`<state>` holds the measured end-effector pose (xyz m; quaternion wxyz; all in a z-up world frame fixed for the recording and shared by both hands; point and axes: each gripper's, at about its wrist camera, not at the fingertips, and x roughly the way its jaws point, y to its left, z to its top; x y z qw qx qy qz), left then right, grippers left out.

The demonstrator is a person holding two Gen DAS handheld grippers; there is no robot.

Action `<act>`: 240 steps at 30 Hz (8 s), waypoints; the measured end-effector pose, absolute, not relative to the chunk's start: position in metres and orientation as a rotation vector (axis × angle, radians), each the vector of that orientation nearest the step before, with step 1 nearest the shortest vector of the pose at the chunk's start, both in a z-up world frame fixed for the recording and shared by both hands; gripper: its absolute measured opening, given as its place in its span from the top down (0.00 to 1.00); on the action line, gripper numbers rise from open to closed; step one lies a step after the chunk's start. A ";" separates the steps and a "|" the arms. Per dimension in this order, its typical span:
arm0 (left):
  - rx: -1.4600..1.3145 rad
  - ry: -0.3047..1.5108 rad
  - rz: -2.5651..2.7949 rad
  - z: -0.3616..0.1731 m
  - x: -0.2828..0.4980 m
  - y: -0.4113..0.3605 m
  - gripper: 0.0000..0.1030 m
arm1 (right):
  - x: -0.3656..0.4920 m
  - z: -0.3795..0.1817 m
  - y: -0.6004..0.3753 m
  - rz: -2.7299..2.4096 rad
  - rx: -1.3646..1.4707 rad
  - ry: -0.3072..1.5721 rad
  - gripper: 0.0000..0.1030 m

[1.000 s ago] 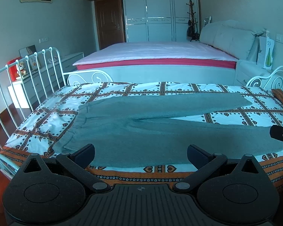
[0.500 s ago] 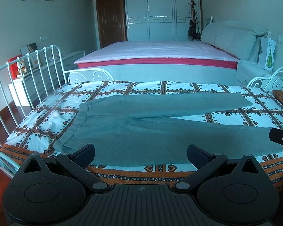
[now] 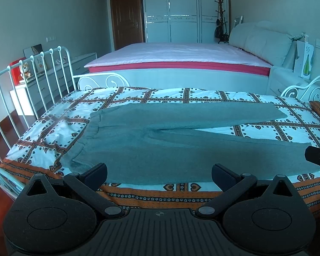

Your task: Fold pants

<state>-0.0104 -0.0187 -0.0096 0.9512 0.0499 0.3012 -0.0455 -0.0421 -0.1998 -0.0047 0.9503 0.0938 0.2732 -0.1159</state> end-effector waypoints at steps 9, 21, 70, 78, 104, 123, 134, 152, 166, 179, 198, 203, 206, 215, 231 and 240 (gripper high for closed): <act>0.102 0.618 -0.087 -0.010 -0.010 -0.020 0.00 | -0.042 -0.006 -0.200 -0.234 0.192 0.558 0.06; 0.101 0.623 -0.085 -0.011 -0.008 -0.019 0.00 | -0.041 -0.008 -0.199 -0.230 0.195 0.565 0.06; 0.157 0.759 -0.152 -0.053 0.126 0.006 0.00 | 0.066 -0.041 -0.178 -0.019 0.021 0.677 0.06; 0.189 0.811 -0.206 -0.070 0.228 0.046 0.00 | 0.141 -0.045 -0.170 0.210 -0.073 0.722 0.06; 0.500 0.984 -0.379 -0.168 0.548 0.107 0.00 | 0.480 -0.142 -0.132 0.539 -0.411 0.962 0.25; 0.349 0.906 -0.421 -0.165 0.534 0.125 0.94 | 0.512 -0.155 -0.112 0.556 -0.464 1.007 1.00; 0.383 0.765 -0.437 -0.090 0.415 0.152 0.94 | 0.350 -0.079 -0.116 0.487 -0.465 0.774 1.00; 0.355 0.906 -0.325 -0.161 0.247 0.189 0.90 | 0.171 -0.149 -0.054 0.489 -0.466 0.864 0.88; -0.522 1.011 -0.012 -0.154 0.241 0.272 0.00 | 0.178 -0.141 -0.124 0.351 0.285 1.113 0.62; -0.423 0.931 -0.003 -0.165 0.259 0.245 0.65 | 0.196 -0.174 -0.159 0.229 0.732 1.196 0.83; -0.437 0.845 0.026 -0.171 0.260 0.268 0.82 | 0.194 -0.158 -0.148 0.186 0.870 1.070 1.00; -0.451 0.858 0.041 -0.173 0.256 0.278 0.83 | 0.185 -0.145 -0.135 0.242 0.800 1.044 1.00; -0.403 0.900 0.034 -0.184 0.250 0.274 0.83 | 0.180 -0.168 -0.137 0.196 0.770 1.096 1.00; -0.363 0.860 -0.020 -0.157 0.235 0.247 0.79 | 0.168 -0.175 -0.142 0.186 0.740 1.101 0.87; 0.031 0.981 -0.364 -0.188 0.211 0.012 0.28 | 0.139 -0.164 -0.185 -0.017 0.701 1.002 0.80; 0.061 0.944 -0.357 -0.186 0.199 0.008 0.24 | 0.124 -0.186 -0.255 -0.188 1.021 0.915 0.74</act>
